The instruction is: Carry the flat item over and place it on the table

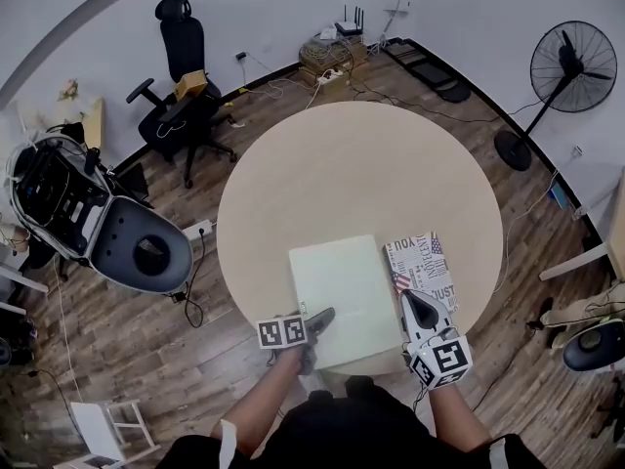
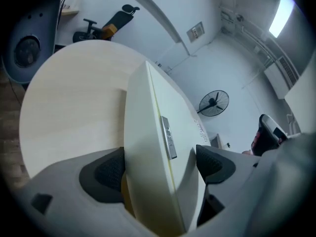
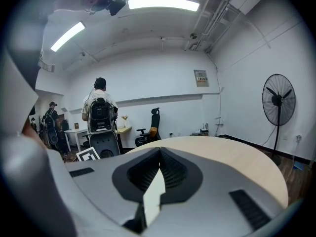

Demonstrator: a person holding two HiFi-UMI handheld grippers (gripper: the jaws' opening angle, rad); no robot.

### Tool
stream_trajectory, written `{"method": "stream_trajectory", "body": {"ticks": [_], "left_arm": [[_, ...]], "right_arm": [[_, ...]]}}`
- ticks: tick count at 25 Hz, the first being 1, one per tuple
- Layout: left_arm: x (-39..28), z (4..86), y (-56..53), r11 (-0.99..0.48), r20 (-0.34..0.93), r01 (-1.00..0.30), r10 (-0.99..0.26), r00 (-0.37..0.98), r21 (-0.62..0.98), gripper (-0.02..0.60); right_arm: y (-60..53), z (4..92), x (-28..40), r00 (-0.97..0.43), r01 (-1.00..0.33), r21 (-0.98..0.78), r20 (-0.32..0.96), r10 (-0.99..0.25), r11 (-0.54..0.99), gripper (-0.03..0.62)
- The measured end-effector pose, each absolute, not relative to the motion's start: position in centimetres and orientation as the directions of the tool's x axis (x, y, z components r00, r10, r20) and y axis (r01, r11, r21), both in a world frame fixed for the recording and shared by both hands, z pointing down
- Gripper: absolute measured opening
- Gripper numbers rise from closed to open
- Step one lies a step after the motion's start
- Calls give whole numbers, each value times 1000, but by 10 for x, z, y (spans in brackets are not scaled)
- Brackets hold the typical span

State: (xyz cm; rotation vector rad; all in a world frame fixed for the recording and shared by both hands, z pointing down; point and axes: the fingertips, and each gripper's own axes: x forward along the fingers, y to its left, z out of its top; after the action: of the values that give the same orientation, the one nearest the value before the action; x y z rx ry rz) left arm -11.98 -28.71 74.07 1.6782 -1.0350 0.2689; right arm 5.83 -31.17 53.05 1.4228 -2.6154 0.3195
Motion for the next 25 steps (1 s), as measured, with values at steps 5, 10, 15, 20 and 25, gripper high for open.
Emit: {"method": "stream_trajectory", "body": {"ticks": [5,10,15,20,25], "left_arm": [[-138,734,-287,-104,698,-859,-539,472,501,413],[-152,704,-299,-143,657,-884,-619,430,445,413],[-158,658,-304,-193,581,-901,-708,402,388,413],[-164,602,-300,-245,470,-927,-807,356,283,396],[-186,549,-293,-201,326,-938,-900,291,281,171]], "right_arm": [[-307,526,50,-552,-834,-115,216,-806,540,-3],[-309,522,43,-560,-828,-118,209,-802,548,-3],[-311,514,35,-579,-815,-115,188,-793,568,-3],[-312,503,26,-598,-801,-108,160,-785,589,-3],[-320,487,19,-607,-795,-99,132,-784,598,-3]]}}
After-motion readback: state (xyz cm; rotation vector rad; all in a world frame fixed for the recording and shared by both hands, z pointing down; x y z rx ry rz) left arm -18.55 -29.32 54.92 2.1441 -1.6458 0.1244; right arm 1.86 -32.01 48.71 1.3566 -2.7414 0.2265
